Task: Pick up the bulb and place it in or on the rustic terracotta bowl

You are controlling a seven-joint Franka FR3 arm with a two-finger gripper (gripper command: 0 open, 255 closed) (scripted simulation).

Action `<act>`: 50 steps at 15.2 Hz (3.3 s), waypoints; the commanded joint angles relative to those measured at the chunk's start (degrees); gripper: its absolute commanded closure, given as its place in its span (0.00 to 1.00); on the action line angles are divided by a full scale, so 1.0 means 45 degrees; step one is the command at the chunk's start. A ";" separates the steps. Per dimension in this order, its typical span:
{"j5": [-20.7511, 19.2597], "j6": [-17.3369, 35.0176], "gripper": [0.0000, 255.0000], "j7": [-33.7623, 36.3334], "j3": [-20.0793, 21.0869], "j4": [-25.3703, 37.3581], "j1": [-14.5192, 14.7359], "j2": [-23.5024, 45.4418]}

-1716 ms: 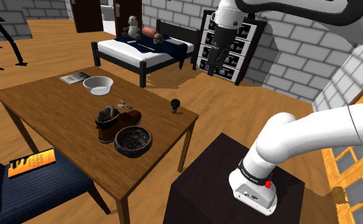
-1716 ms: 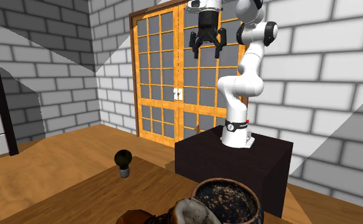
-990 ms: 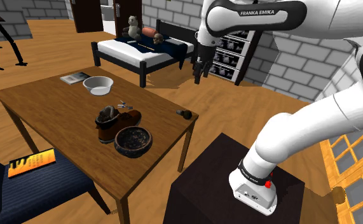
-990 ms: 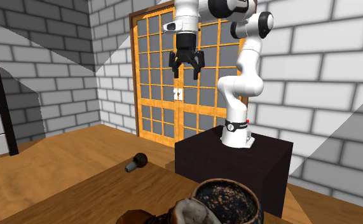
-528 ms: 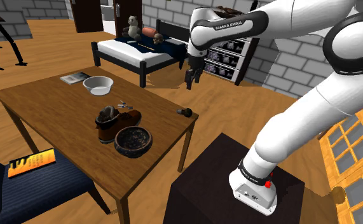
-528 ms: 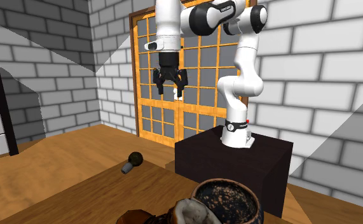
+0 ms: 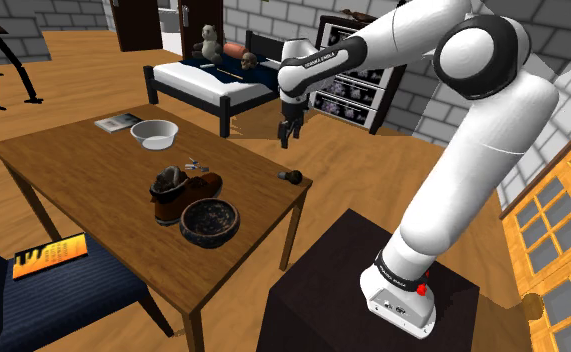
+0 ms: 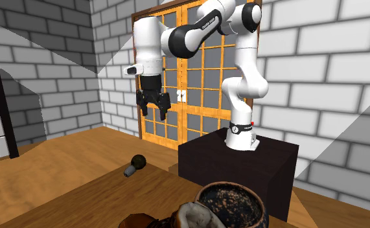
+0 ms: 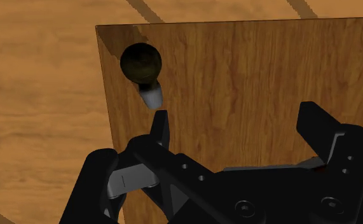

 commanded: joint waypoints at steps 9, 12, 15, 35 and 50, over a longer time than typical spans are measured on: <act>0.0244 0.1054 0.00 -0.1025 -0.0185 0.3440 -0.0493 0.4878; 0.0318 0.1073 0.00 -0.1281 -0.0170 0.4844 -0.0679 0.6414; 0.0330 0.1346 0.00 -0.1312 -0.0164 0.4904 -0.0727 0.6760; 0.0347 0.2108 1.00 -0.1323 -0.0159 0.4621 -0.0792 0.7238; 0.0321 0.3969 0.00 -0.3594 -0.0034 0.3212 -0.1898 0.7820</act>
